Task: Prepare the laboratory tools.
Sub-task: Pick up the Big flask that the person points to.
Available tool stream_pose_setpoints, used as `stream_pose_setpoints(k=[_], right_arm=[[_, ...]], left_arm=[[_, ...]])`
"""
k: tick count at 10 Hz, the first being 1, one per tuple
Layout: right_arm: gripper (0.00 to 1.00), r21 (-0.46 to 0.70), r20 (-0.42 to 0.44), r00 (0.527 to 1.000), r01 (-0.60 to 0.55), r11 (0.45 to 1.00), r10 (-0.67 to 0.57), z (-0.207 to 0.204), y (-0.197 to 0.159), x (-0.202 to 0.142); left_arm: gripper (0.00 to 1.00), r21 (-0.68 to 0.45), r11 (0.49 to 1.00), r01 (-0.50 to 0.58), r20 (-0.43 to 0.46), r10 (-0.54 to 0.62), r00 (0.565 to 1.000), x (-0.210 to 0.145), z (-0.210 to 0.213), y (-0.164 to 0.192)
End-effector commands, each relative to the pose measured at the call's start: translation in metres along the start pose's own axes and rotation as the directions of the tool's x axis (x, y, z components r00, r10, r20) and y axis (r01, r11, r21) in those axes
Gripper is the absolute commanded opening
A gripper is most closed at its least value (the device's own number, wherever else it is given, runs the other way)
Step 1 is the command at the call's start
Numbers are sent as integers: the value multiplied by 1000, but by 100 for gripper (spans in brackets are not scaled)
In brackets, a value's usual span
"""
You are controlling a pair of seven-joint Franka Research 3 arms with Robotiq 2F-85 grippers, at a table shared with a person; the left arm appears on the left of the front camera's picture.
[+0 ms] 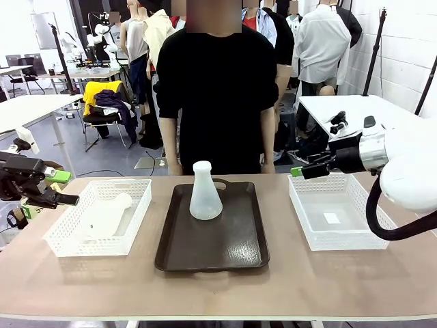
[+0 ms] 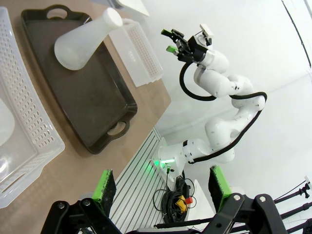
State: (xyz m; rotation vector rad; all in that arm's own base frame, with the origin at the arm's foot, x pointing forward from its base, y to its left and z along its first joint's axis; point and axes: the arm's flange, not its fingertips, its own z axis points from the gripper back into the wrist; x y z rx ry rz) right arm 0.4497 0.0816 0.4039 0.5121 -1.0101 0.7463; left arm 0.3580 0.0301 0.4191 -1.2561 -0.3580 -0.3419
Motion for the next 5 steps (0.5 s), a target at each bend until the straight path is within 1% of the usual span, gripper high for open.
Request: stream_pose_setpoints(k=[1,5], right_arm=[[100,-4,2,1000,-7,1000,7,2,-1,0],[100,-4,2,1000,-7,1000,7,2,-1,0]], left_arm=[[100,-10,1000,8,9,-8,1000,0,1,-1],[100,-10,1000,8,9,-8,1000,0,1,-1]])
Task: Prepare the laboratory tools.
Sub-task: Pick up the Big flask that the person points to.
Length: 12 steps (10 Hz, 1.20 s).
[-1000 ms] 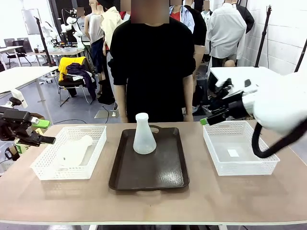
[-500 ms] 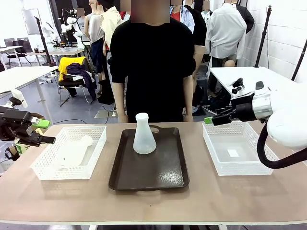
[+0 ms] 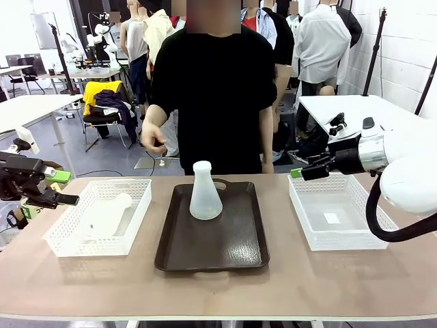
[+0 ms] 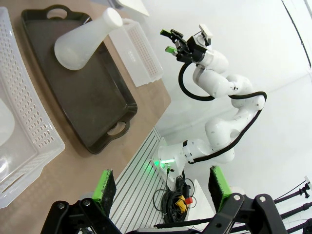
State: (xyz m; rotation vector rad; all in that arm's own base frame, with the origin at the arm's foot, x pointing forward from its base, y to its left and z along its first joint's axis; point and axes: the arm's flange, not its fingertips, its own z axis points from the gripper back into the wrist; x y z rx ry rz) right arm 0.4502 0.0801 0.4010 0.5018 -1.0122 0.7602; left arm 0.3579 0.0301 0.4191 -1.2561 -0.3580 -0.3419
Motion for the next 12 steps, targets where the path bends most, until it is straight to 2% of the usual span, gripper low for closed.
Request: stream_pose_setpoints(k=[1,10,11,12], right_arm=[[100,-3,6,1000,9,1000,-9,3,0,3],[100,-3,6,1000,9,1000,-9,3,0,3],[100,-3,6,1000,9,1000,-9,3,0,3],[100,-3,6,1000,9,1000,-9,3,0,3]], left_arm=[[100,-10,1000,8,9,-8,1000,0,1,-1],[100,0,1000,0,0,0,1000,0,0,0],[100,120,992,31,20,-33,999,6,0,-5],[100,293,952,86,42,-103,994,21,3,-17]])
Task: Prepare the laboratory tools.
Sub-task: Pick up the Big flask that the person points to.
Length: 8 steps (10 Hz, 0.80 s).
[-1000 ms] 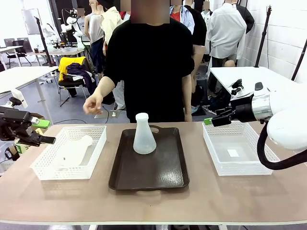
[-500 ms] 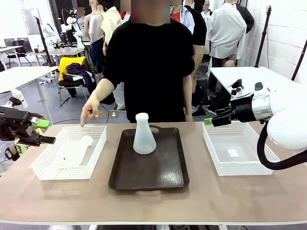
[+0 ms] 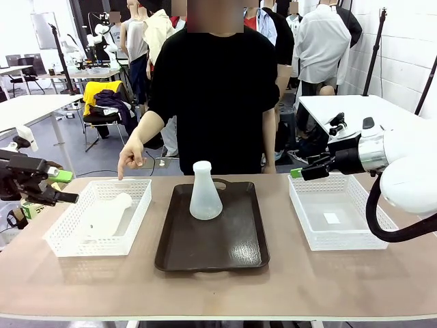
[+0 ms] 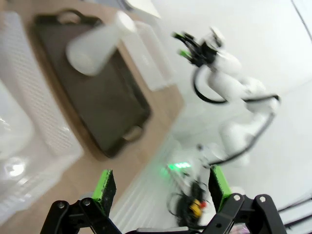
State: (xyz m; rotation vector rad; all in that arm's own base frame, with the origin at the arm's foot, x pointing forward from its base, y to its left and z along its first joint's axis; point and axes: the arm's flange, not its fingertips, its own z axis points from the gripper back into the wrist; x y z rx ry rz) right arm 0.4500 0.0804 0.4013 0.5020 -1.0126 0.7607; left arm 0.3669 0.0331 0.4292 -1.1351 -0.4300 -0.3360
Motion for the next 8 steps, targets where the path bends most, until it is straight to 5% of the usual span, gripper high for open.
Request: stream_pose_setpoints(k=[1,2,4,6,8], right_arm=[[100,-3,5,1000,9,1000,-9,3,0,2],[100,-3,5,1000,9,1000,-9,3,0,2],[100,-3,5,1000,9,1000,-9,3,0,2],[100,-3,5,1000,9,1000,-9,3,0,2],[100,-3,5,1000,9,1000,-9,3,0,2]], left_arm=[[100,344,932,114,9,-125,992,26,2,-24],[100,461,873,160,-99,-129,987,40,0,-29],[100,712,654,255,-272,-79,959,72,-15,-29],[100,802,483,352,-395,-13,919,100,-42,-25],[100,827,418,376,-420,17,907,123,-71,-13]])
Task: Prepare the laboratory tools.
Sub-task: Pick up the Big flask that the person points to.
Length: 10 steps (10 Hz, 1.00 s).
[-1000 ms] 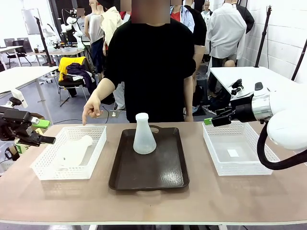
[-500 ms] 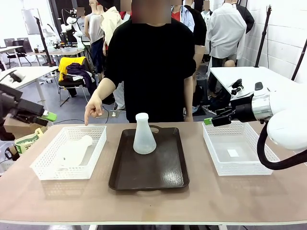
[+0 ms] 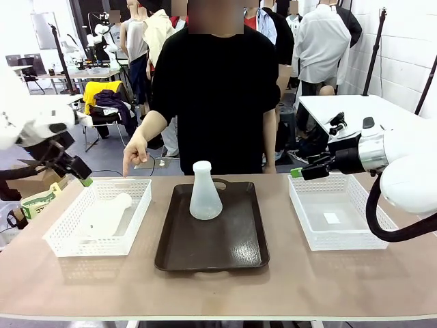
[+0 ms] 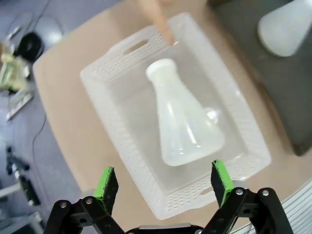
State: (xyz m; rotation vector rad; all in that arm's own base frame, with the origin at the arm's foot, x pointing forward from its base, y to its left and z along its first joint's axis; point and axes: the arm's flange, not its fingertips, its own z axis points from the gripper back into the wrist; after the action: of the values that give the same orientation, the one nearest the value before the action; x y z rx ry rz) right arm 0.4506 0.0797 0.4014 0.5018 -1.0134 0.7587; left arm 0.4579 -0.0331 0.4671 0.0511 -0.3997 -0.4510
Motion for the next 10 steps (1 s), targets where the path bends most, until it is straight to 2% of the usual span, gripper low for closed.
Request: stream_pose_setpoints(k=[1,2,6,8,10], right_arm=[[100,-2,4,1000,8,1000,-8,3,1,2],[100,-2,4,1000,8,1000,-8,3,1,2],[100,-2,4,1000,8,1000,-8,3,1,2],[100,-2,4,1000,8,1000,-8,3,1,2],[100,-2,4,1000,8,1000,-8,3,1,2]], left_arm=[[100,65,998,-23,-121,31,992,38,-14,-2],[100,81,997,-19,-145,30,989,51,-30,-4],[100,17,999,-34,-230,37,973,92,-87,-9],[100,-12,997,-82,-185,79,980,108,-107,-3],[100,-58,990,-130,-197,116,973,113,-125,4]])
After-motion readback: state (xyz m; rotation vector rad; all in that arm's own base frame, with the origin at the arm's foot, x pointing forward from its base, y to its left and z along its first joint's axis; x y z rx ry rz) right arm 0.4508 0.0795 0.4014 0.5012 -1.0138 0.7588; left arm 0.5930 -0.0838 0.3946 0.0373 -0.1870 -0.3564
